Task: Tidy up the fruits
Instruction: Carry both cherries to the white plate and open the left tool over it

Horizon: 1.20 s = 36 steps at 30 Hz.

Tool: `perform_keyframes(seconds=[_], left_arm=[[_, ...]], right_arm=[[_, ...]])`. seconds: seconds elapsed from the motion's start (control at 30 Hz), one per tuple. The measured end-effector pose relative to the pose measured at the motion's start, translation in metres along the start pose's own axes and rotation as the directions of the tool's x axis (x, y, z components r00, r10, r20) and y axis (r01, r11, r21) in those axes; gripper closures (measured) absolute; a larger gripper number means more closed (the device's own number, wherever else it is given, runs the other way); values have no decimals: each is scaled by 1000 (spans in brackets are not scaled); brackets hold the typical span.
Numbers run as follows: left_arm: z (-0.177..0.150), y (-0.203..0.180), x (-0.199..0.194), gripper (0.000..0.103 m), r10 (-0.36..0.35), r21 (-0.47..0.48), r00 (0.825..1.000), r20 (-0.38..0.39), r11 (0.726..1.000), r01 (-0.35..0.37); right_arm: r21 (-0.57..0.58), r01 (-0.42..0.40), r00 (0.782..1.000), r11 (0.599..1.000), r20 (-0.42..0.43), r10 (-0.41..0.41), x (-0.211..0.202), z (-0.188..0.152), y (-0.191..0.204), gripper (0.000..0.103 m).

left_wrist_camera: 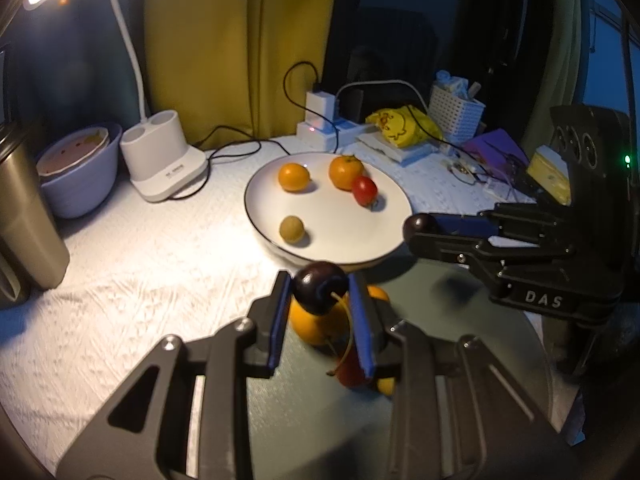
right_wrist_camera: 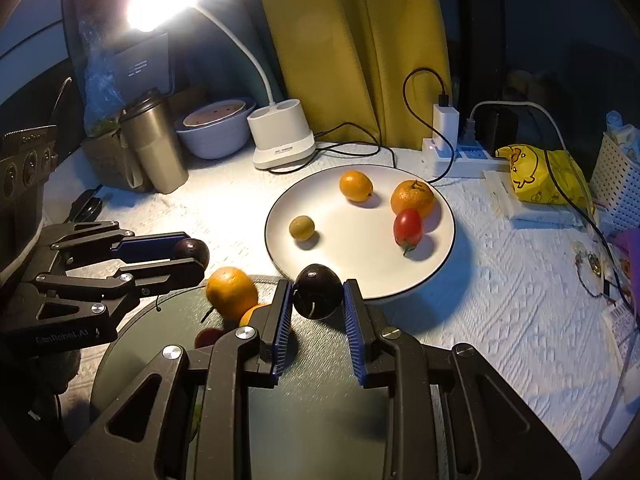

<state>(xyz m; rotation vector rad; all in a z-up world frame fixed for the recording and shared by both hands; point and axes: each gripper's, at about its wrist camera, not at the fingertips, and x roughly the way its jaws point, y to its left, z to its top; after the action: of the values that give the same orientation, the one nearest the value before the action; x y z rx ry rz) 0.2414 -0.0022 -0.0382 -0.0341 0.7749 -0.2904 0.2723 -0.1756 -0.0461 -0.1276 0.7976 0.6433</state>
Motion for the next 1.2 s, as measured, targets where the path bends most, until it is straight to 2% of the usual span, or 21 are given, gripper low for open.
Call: perform_keyframes(seconds=[0.67, 1.2], left_arm=[[33, 29, 50, 73, 0, -2, 1000, -19, 1000, 0], [54, 44, 93, 73, -19, -12, 999, -44, 1000, 18]], right_arm=[[17, -11, 1000, 1000, -11, 11, 46, 25, -30, 75], [13, 22, 1000, 1000, -23, -21, 83, 35, -34, 75]])
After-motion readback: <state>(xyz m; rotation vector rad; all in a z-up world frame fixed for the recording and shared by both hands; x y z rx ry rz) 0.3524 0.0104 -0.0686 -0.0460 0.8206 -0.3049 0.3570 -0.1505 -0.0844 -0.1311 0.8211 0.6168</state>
